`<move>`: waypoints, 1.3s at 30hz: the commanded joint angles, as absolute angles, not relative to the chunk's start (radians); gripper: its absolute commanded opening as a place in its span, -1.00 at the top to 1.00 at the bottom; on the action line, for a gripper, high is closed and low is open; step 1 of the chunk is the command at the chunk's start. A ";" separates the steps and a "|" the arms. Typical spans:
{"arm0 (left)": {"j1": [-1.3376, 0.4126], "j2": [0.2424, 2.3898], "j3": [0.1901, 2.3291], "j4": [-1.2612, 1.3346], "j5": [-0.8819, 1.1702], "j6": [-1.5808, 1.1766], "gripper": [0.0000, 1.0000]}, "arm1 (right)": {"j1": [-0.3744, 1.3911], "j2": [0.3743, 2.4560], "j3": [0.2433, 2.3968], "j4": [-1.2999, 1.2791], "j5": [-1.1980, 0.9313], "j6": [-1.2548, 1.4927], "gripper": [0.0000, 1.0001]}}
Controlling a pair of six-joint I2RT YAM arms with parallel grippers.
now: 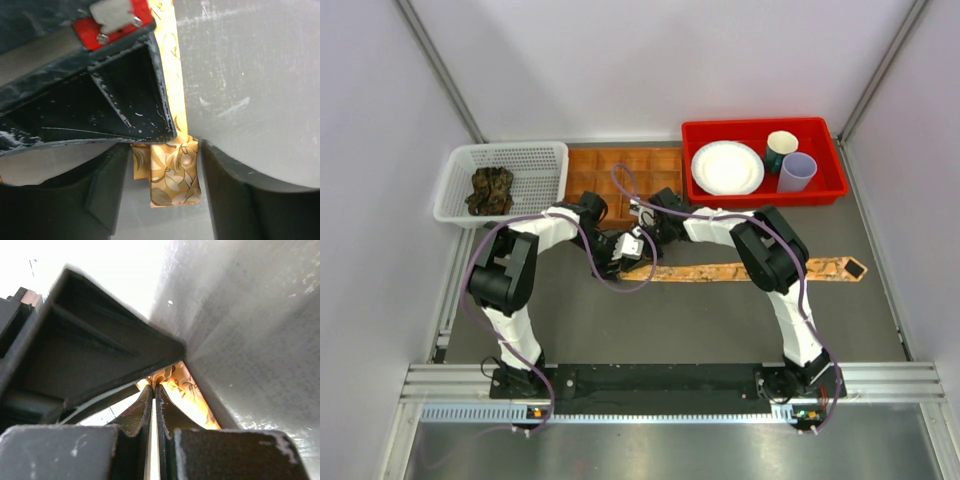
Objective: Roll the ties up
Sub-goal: Roll the tie at the center of the board.
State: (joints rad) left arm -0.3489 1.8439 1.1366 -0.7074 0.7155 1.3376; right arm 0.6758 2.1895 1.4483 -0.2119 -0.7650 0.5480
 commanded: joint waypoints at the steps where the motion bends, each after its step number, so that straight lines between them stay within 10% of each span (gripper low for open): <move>1: -0.351 1.822 1.120 -0.767 0.700 1.396 -0.14 | 0.669 2.171 1.477 -0.181 -0.790 0.552 1.00; 10: -0.348 1.815 1.097 -0.804 0.669 1.379 0.32 | 0.652 2.164 1.512 -0.296 -0.697 0.494 1.00; 19: -0.339 1.822 1.101 -0.807 0.650 1.362 0.17 | 0.657 2.172 1.505 -0.357 -0.675 0.442 1.00; 24: -0.313 1.810 1.101 -0.801 0.693 1.327 -0.23 | 0.666 2.194 1.503 -0.365 -0.618 0.422 1.00; 39: -0.258 1.758 1.117 -0.773 0.815 1.285 -0.03 | 0.673 2.197 1.508 -0.379 -0.584 0.385 1.00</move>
State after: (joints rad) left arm -0.2481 1.8103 1.1053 -0.7601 0.7452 1.3018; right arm 0.6720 2.1895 1.4887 -0.3607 -0.6662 0.4267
